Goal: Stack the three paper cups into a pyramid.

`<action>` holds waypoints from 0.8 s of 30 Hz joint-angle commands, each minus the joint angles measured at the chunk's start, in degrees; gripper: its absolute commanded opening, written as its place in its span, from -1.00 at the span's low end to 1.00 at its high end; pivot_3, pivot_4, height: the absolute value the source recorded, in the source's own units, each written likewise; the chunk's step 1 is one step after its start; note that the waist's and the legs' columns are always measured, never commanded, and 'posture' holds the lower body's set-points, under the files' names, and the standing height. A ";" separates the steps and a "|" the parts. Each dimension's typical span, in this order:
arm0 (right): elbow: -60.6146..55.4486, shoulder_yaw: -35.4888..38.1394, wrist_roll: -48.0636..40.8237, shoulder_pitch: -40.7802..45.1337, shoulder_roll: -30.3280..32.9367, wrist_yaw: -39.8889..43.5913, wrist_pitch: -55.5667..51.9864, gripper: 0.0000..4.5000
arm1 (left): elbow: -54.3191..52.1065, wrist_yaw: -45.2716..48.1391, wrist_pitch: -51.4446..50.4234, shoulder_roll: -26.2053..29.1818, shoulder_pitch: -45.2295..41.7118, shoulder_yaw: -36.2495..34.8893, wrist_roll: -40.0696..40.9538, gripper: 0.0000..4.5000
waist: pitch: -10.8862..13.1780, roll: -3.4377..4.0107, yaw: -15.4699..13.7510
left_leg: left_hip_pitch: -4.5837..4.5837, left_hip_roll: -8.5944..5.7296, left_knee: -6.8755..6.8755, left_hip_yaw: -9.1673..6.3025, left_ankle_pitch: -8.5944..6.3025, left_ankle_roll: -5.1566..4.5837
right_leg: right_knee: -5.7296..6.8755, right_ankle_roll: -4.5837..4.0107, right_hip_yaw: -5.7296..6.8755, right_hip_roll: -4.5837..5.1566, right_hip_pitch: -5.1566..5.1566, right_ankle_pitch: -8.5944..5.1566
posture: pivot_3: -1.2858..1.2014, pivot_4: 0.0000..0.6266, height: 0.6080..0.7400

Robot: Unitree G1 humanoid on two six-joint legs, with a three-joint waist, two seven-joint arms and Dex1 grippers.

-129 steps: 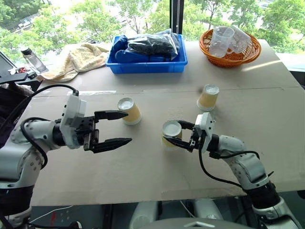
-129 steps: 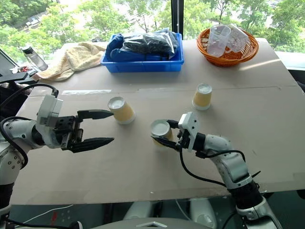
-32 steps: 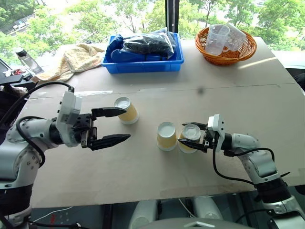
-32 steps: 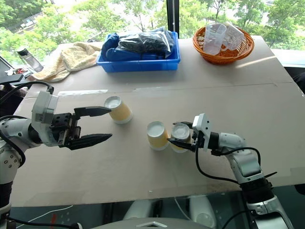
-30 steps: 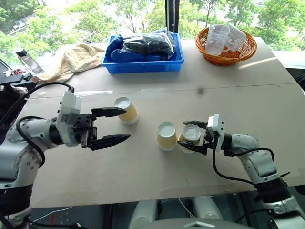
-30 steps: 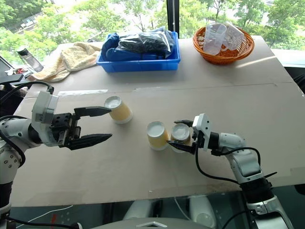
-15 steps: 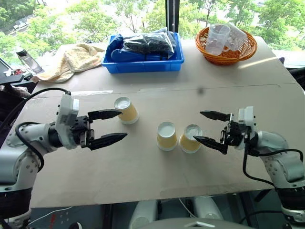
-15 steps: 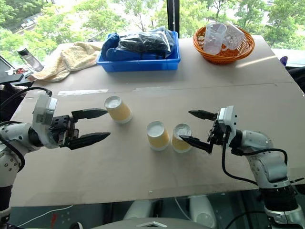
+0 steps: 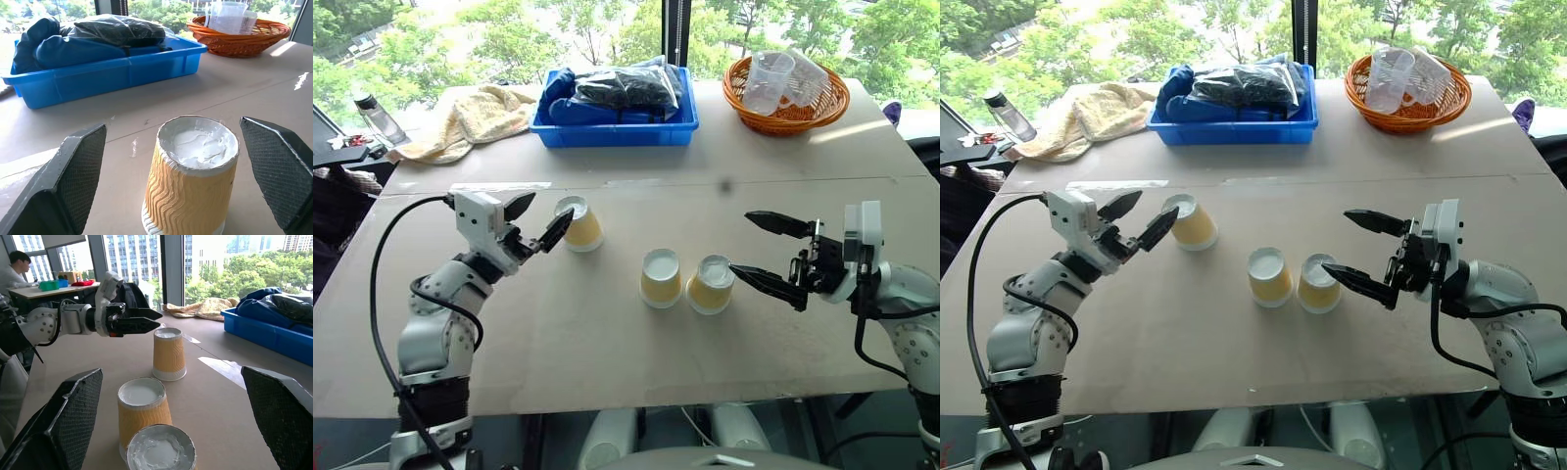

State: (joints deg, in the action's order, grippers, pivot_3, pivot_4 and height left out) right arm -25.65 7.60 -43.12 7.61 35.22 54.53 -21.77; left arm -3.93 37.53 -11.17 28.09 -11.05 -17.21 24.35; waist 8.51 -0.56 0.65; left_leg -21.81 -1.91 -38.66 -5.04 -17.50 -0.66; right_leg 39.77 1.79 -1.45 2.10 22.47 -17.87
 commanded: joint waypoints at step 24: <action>-0.41 1.17 2.09 -0.75 -0.23 -0.33 3.16 1.00 | 7.70 4.68 0.85 -0.36 -7.45 5.24 -0.52 0.77 | 0.00 -0.01 0.07 | -0.02 -0.01 -0.11 0.00 0.00 0.00 | 0.05 0.00 0.00 -0.02 -0.01 0.00 | 0.03 -0.52 1.00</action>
State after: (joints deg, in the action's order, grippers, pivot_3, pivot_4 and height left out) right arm -23.83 7.58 -40.72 6.85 35.06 54.46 -19.72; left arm 5.08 42.01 -9.89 27.53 -17.34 -10.63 21.79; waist 8.51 -0.57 0.72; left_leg -21.84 -1.92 -38.78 -5.05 -17.50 -0.66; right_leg 39.82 1.79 -1.44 2.08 22.46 -17.87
